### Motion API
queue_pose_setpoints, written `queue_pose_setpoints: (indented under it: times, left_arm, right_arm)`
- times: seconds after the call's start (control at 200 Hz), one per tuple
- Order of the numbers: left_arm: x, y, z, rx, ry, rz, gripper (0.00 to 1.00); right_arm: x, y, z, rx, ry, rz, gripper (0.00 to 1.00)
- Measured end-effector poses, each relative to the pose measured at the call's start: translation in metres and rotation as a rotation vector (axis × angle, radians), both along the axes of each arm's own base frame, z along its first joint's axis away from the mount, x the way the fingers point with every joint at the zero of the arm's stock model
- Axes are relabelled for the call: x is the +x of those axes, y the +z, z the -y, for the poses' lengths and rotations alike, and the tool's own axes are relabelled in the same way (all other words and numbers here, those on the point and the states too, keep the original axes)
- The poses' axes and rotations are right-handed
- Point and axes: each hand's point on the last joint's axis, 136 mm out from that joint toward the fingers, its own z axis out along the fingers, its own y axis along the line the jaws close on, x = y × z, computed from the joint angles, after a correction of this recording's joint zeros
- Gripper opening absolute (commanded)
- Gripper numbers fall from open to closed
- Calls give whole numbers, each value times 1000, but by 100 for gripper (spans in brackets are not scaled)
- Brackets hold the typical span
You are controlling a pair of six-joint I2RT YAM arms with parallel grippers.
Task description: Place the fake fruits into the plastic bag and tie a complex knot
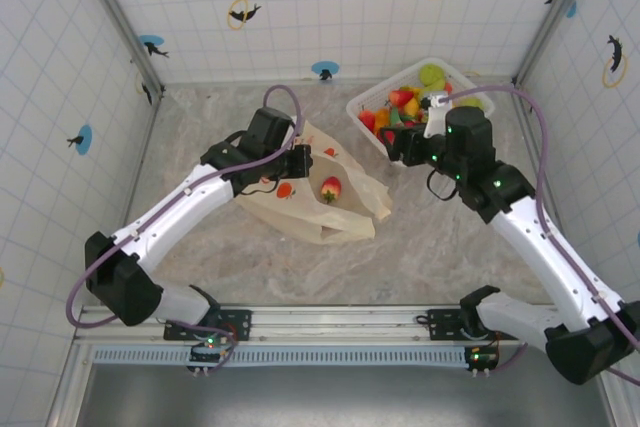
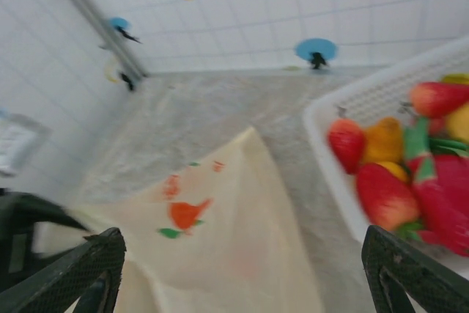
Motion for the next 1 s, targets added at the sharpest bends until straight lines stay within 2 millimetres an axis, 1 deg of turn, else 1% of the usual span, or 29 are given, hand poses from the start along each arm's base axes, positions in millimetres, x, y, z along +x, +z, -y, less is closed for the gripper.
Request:
queue_pose_setpoints:
  times: [0.13, 0.195, 0.33, 0.45, 0.55, 0.681, 0.726, 0.746, 0.761, 0.776, 0.866, 0.891, 0.926, 0.996]
  left_arm:
    - [-2, 4, -1, -9, -2, 8, 0]
    - [-3, 7, -1, -14, -2, 14, 0]
    - [-4, 12, -2, -21, -1, 24, 0]
    - [-4, 13, -3, -21, -1, 26, 0]
    - [-4, 12, -3, -18, 1, 25, 0]
    - [-6, 9, -6, -6, 3, 16, 0]
    - [-6, 9, -6, -3, 3, 14, 0]
    - [-6, 9, -6, -2, 3, 13, 0]
    - [-6, 8, -7, 0, 4, 12, 0]
    - [-6, 8, -7, 1, 5, 12, 0]
    - [-7, 6, -9, 12, 9, 7, 0]
    - [-7, 5, -10, 17, 11, 4, 0]
    - [-8, 4, -11, 22, 12, 0, 0]
    - [-8, 3, -12, 29, 17, -2, 0]
  right_arm:
    - [28, -36, 36, -122, -101, -102, 87]
    - [41, -51, 53, -163, -140, -155, 87]
    - [75, -68, 79, -218, -206, -221, 87]
    - [108, -81, 93, -240, -248, -256, 87]
    - [134, -97, 93, -244, -257, -284, 87]
    - [173, -114, 83, -226, -251, -304, 85]
    - [179, -121, 81, -222, -250, -310, 85]
    - [180, -124, 81, -221, -249, -315, 85]
    - [180, -130, 78, -225, -241, -337, 84]
    - [180, -130, 77, -226, -240, -348, 84]
    - [206, -132, 64, -229, -209, -338, 83]
    - [209, -135, 59, -232, -197, -337, 83]
    - [208, -139, 53, -241, -176, -345, 82]
    - [196, -149, 39, -266, -124, -383, 81]
